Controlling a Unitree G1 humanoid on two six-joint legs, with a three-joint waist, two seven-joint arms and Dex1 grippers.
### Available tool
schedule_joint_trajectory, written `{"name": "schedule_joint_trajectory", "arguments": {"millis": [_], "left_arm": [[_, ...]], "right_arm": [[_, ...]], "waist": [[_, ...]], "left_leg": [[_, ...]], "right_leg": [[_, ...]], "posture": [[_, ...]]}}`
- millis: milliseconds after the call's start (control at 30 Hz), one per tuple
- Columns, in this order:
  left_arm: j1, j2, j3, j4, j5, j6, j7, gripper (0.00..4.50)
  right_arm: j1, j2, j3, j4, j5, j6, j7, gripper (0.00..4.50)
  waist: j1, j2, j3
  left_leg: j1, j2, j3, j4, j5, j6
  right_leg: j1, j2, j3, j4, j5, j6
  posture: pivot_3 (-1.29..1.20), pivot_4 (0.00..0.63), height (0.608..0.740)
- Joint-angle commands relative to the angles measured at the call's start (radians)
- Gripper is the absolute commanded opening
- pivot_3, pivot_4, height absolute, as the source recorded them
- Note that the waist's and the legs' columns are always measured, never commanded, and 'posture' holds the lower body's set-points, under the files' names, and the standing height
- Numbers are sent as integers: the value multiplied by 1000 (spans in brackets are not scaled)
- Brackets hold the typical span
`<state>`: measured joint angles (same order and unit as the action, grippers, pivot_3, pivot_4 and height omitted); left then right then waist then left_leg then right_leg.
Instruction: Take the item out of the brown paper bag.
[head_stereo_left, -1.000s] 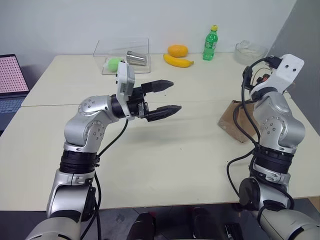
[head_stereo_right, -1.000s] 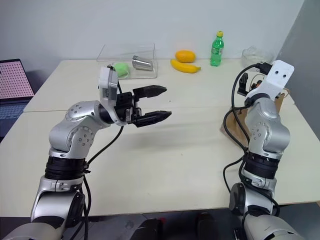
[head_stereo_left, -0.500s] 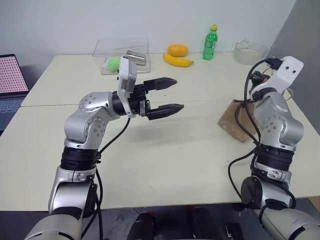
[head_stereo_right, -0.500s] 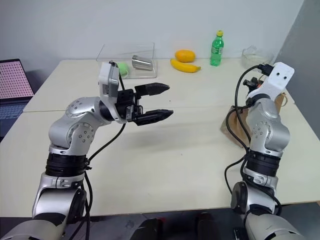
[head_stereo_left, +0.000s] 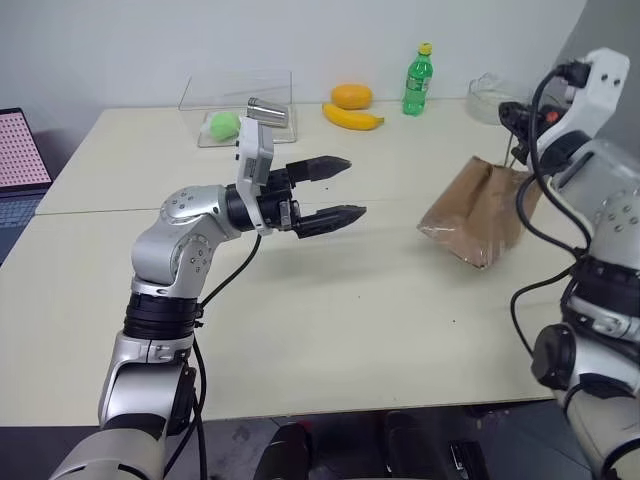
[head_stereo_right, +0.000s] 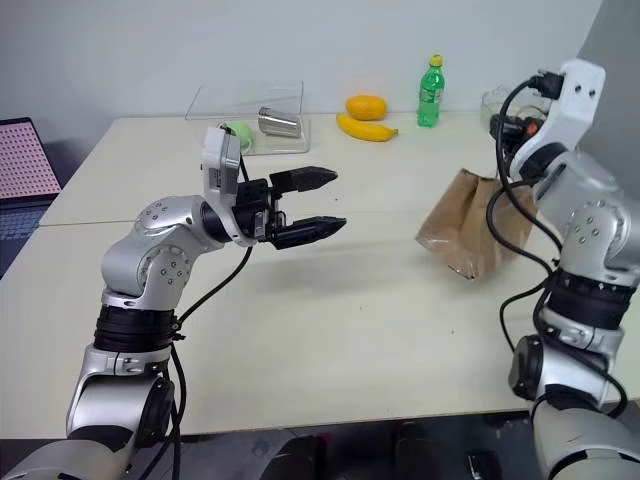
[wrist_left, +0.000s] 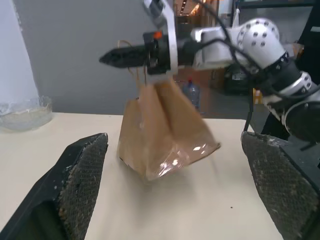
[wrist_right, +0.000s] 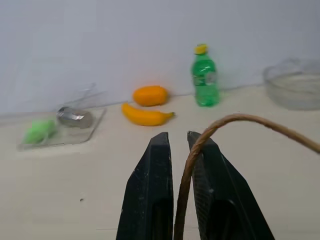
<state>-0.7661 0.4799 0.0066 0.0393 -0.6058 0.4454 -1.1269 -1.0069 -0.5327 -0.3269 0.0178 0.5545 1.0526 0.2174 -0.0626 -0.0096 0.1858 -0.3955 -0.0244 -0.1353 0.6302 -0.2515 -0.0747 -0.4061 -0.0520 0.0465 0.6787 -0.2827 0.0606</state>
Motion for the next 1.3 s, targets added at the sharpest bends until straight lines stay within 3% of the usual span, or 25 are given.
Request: {"name": "schedule_joint_trajectory", "arguments": {"millis": [33, 300, 633, 767, 933, 1100, 1300], "left_arm": [[6, 32, 34, -32, -13, 15, 2, 4500], [104, 111, 104, -149, -91, 144, 48, 4500], [253, 211, 175, -302, -175, 256, 93, 4500], [310, 220, 190, -362, -211, 291, 119, 4500], [390, 230, 203, -422, -249, 316, 145, 4500], [416, 235, 200, -438, -261, 313, 154, 4500], [429, 238, 198, -448, -274, 314, 163, 4500]], "right_arm": [[-66, -49, 82, 43, 38, 12, 168, 230], [-212, -47, 327, 220, -14, -101, 525, 149], [-451, 73, 558, 600, -205, -450, 983, 128], [-519, 85, 657, 740, -359, -712, 1124, 127], [-586, 110, 708, 882, -488, -963, 1213, 126], [-618, 130, 715, 951, -553, -1072, 1291, 126], [-672, 154, 707, 1041, -640, -1225, 1237, 125]], "waist": [[-1, 0, 0], [-11, 0, 2], [-24, 0, 3], [-21, 0, 3], [-23, 0, 4], [-22, -1, 3], [-25, 0, 4]], "left_leg": [[0, 0, 0, 0, 0, 0], [-1, 0, -1, 0, 0, 0], [-2, 0, -1, 1, 0, 0], [-3, 0, -1, 1, 0, -1], [-3, 0, -1, 1, 3, -5], [-3, 0, -1, 1, 3, -6], [-3, 1, -1, 1, 4, -7]], "right_leg": [[0, 0, 0, 0, 0, 0], [-1, 0, -1, 0, 0, 0], [-3, -1, -1, 1, 0, 0], [-3, -1, -1, 0, 0, 0], [-5, -1, -1, 1, 0, 0], [-5, -1, -1, 2, 0, 0], [-5, -1, -1, 2, 1, -1]], "posture": [[0, 150, 740], [0, 150, 740], [0, 150, 740], [0, 150, 740], [0, 150, 740], [0, 150, 740], [0, 150, 740]]}}
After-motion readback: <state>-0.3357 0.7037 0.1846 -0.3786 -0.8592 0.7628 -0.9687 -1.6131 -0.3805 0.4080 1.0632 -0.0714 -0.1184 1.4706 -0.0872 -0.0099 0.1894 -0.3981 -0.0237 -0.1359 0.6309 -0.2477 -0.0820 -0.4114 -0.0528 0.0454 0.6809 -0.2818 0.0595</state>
